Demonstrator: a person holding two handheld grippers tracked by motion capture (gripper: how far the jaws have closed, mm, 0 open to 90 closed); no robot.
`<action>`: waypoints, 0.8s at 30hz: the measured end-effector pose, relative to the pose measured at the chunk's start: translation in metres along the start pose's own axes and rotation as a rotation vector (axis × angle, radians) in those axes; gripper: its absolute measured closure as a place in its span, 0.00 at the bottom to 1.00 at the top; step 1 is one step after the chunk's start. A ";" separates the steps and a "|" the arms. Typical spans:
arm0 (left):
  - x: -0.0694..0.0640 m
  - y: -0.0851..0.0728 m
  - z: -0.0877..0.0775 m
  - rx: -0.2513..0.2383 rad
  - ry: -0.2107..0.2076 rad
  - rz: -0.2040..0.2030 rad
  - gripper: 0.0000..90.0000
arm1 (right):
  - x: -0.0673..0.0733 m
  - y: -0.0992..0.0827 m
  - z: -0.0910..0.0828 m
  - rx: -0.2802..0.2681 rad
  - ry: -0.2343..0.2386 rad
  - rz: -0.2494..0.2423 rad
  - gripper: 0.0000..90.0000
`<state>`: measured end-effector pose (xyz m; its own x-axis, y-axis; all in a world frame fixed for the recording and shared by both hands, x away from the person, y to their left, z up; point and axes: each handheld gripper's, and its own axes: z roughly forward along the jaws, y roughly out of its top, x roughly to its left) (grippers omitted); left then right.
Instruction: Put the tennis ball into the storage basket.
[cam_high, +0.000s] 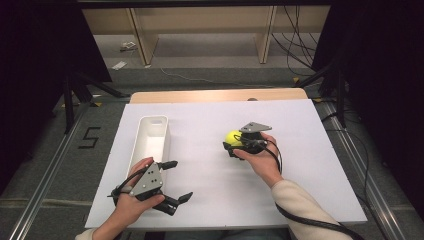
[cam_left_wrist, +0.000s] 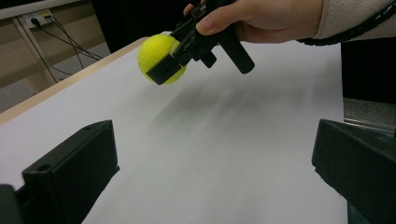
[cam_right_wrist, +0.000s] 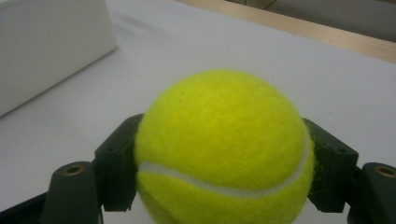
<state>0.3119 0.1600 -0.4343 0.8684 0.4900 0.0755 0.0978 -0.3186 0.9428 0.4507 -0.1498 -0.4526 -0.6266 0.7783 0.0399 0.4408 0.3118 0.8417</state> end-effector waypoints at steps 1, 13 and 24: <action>0.000 0.000 0.000 0.000 0.000 0.000 0.00 | 0.000 0.000 0.000 -0.003 -0.002 0.000 0.30; 0.000 0.001 0.001 0.001 -0.002 0.004 0.00 | 0.002 0.006 -0.006 -0.028 0.004 -0.004 0.30; 0.001 0.001 0.002 -0.001 -0.006 0.005 0.00 | 0.009 0.012 -0.010 -0.059 0.008 -0.011 0.30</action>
<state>0.3138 0.1583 -0.4341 0.8718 0.4835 0.0787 0.0928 -0.3207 0.9426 0.4443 -0.1444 -0.4372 -0.6364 0.7706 0.0350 0.3955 0.2870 0.8725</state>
